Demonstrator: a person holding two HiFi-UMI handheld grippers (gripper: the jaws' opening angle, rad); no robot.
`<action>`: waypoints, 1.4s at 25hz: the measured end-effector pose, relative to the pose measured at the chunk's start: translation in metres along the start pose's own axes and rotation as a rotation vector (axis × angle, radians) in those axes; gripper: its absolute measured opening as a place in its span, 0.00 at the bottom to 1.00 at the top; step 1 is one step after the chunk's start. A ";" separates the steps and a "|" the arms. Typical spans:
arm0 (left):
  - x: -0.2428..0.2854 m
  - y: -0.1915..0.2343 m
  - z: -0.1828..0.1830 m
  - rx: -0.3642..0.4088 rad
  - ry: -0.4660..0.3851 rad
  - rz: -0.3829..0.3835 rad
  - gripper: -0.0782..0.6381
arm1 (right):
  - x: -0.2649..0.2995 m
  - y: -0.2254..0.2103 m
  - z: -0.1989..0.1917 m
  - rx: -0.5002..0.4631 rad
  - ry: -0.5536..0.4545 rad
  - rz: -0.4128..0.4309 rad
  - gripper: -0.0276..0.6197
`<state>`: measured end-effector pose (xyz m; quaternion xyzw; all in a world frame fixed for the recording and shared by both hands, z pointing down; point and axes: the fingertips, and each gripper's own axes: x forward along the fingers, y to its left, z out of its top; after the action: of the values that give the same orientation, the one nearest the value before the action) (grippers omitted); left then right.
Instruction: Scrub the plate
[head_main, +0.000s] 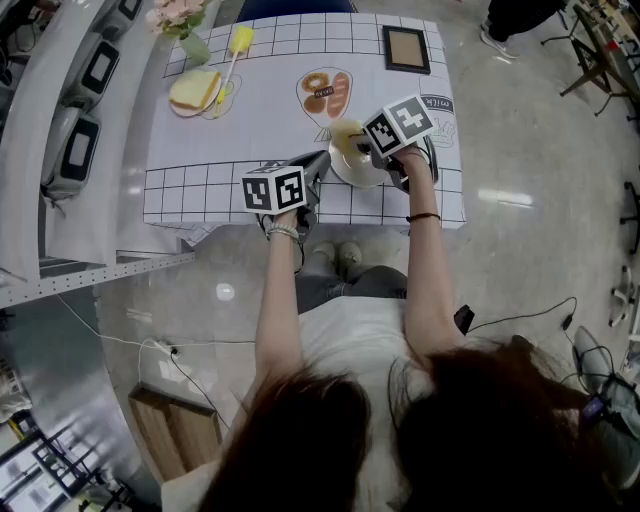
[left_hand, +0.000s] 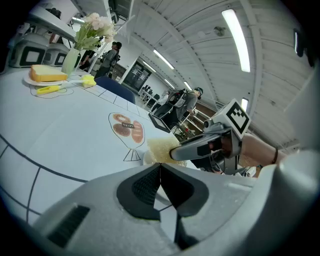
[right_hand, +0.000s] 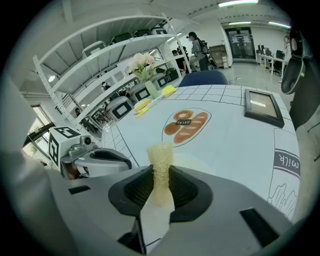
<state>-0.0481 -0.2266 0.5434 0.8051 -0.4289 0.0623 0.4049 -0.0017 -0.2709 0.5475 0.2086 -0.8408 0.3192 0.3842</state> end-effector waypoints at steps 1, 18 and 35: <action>0.000 0.001 0.000 -0.003 -0.002 0.001 0.12 | 0.001 0.000 0.000 -0.001 0.005 0.001 0.16; 0.000 0.002 0.004 0.005 -0.009 0.011 0.12 | 0.001 -0.004 0.003 0.023 0.008 -0.009 0.16; 0.004 -0.003 0.009 0.015 -0.014 -0.011 0.12 | -0.013 -0.027 0.003 0.081 -0.024 -0.097 0.16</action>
<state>-0.0451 -0.2349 0.5373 0.8109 -0.4268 0.0575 0.3962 0.0211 -0.2907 0.5460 0.2681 -0.8207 0.3317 0.3803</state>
